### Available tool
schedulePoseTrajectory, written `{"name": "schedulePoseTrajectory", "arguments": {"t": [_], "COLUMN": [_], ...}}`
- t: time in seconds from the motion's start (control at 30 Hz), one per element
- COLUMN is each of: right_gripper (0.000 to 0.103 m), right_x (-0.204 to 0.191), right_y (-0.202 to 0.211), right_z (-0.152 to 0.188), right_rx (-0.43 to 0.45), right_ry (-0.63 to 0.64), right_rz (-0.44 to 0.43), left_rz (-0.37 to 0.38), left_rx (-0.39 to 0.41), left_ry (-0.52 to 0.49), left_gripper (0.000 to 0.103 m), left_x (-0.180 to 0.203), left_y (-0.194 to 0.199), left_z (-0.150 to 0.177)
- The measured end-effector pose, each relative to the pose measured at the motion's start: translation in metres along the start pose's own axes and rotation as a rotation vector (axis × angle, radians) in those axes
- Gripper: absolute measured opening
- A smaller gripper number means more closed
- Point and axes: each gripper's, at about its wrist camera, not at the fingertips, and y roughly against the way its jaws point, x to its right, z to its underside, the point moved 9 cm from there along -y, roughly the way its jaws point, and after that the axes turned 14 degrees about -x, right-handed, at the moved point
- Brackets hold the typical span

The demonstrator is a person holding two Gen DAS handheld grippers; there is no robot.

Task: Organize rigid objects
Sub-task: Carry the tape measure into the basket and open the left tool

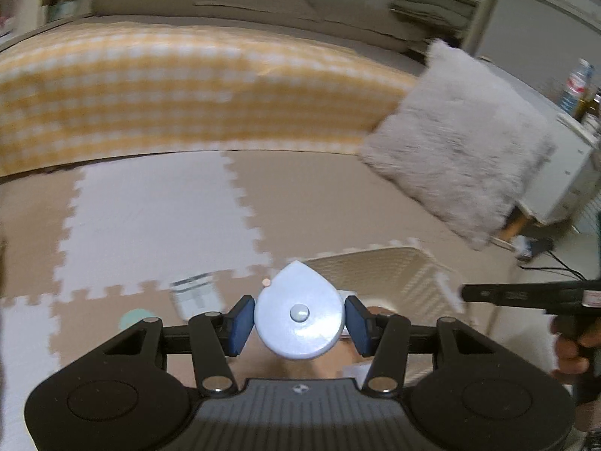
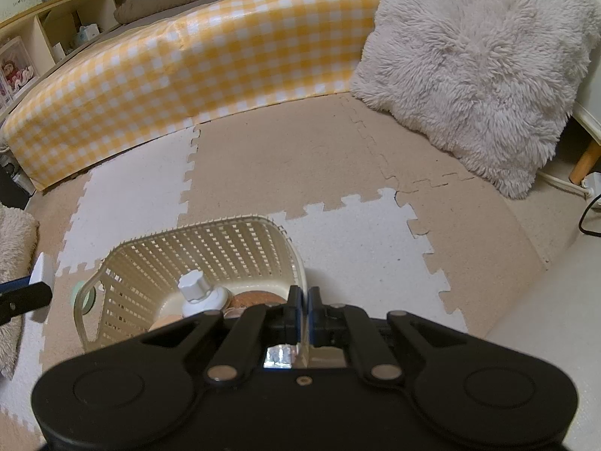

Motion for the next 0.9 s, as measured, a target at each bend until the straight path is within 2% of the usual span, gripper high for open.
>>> {"name": "schedulePoseTrajectory", "arguments": {"t": [0.17,0.47,0.9], "right_gripper": [0.004,0.004,0.004], "right_x": [0.002,0.006,0.01], "right_y": [0.0,-0.001,-0.001], "right_z": [0.0,0.0,-0.001], "right_rx": [-0.005,-0.013,-0.027], "right_ry": [-0.015,-0.051,-0.077], "right_rz": [-0.015,-0.058,-0.096], "left_rz": [0.039,0.043,0.003], "left_rx": [-0.036,-0.136,-0.224], "left_ry": [-0.061,-0.198,-0.395], "left_gripper": [0.053,0.053,0.053], "left_x": [0.036,0.089,0.111], "left_y": [-0.019,-0.074,-0.134], "left_z": [-0.005,-0.012,-0.019]}}
